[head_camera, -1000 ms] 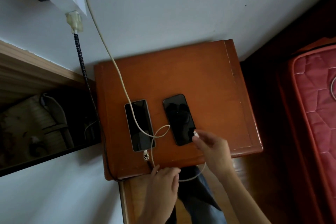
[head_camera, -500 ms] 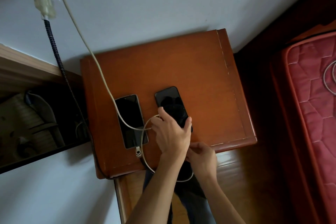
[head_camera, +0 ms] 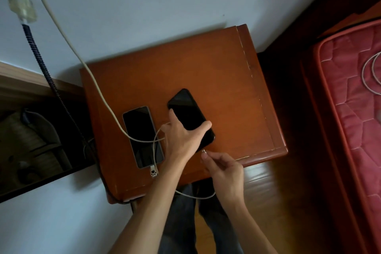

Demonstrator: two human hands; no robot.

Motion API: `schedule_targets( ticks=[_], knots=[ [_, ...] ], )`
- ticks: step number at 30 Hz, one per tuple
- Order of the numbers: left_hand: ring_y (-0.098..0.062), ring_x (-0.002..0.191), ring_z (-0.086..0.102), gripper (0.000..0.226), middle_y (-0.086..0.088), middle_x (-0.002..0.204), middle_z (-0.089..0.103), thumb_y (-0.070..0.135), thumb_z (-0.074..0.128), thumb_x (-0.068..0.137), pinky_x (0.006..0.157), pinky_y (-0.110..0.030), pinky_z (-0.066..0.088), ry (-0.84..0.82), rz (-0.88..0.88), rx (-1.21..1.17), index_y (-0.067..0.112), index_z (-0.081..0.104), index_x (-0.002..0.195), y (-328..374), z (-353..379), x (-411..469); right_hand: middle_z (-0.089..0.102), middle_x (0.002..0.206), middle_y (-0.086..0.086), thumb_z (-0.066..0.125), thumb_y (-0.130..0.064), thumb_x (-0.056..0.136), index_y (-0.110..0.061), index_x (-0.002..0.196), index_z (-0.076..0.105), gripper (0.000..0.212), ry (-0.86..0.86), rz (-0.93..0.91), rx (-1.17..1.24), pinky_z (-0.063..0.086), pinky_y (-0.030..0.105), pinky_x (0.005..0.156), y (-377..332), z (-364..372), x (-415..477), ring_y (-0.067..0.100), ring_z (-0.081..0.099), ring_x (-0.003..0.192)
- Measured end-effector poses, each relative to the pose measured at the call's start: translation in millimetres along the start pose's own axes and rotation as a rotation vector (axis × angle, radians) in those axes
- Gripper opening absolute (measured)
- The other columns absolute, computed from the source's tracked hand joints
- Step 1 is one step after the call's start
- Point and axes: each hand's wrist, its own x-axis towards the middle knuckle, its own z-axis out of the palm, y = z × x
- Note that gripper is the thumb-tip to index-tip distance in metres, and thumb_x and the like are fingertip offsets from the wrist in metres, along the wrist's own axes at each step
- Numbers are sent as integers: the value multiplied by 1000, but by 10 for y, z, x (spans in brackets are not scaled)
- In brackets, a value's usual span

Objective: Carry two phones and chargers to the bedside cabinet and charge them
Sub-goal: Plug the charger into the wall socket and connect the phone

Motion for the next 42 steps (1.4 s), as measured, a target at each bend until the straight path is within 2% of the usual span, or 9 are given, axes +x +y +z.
schedule_targets(
  ticks=[4, 9, 13, 17, 23, 28, 33, 36, 42],
  knots=[
    [-32, 137, 39, 116, -11, 157, 25, 74, 67, 59, 82, -33, 34, -51, -11, -78, 34, 14, 154, 23, -100, 5, 80, 81, -1, 78, -20, 86, -19, 89, 78, 3, 17, -28, 72, 57, 18, 69, -84, 30, -1, 14, 76, 78],
    [-29, 140, 36, 118, -9, 158, 27, 75, 68, 59, 89, -32, 34, -51, 1, -100, 30, 15, 155, 27, -134, -4, 80, 81, 4, 78, -17, 86, -17, 90, 78, 4, -15, -51, 136, 58, 19, 69, -153, 58, -47, 18, 77, 80],
    [-29, 143, 32, 119, -9, 161, 23, 74, 68, 61, 99, -37, 36, -69, -9, -105, 29, 13, 156, 26, -129, -23, 79, 80, 7, 74, -16, 89, -12, 93, 75, 6, 32, -53, 179, 58, 20, 68, -156, 89, -71, 19, 77, 81],
    [-28, 141, 34, 118, -9, 159, 24, 73, 69, 62, 92, -32, 34, -70, 0, -130, 28, 12, 156, 14, -125, -30, 79, 79, 5, 75, -15, 89, -12, 92, 75, 5, 48, -44, 159, 58, 20, 67, -161, 90, -73, 17, 77, 79],
    [-30, 134, 42, 119, -14, 156, 24, 70, 70, 67, 83, -28, 34, -22, 17, -48, 25, 7, 157, 0, -55, -60, 77, 69, -1, 79, -18, 85, -18, 82, 77, 4, 46, -4, -22, 55, 14, 60, -176, 44, -17, 11, 75, 67],
    [-33, 125, 51, 122, -19, 154, 26, 75, 68, 64, 79, -30, 38, 5, 22, 61, 26, 4, 156, -50, -10, -69, 78, 71, 4, 81, -18, 83, -15, 83, 77, 5, -44, 84, -57, 61, 27, 66, -191, -46, 61, 19, 75, 67],
    [-30, 108, 59, 124, -20, 144, 33, 76, 67, 63, 72, -28, 42, 62, 42, 142, 24, 4, 156, -86, 47, -118, 79, 72, 3, 81, -16, 83, -14, 111, 68, 31, -78, 113, -68, 62, 28, 67, -142, -40, 108, 17, 76, 67],
    [-32, 105, 59, 125, -22, 139, 35, 72, 71, 62, 71, -29, 41, 102, 42, 135, 20, 6, 155, -76, 96, -151, 78, 70, 1, 79, -13, 84, -11, 127, 62, 45, -55, 80, -132, 61, 26, 69, -75, -39, 142, 14, 75, 66],
    [-31, 101, 60, 128, -22, 133, 38, 67, 75, 62, 78, -32, 52, 102, 48, 158, 15, 3, 155, -58, 179, -192, 78, 70, 3, 77, -6, 85, -4, 132, 60, 51, -29, 74, -174, 63, 34, 74, 12, -102, 188, 19, 77, 70]
  ],
)
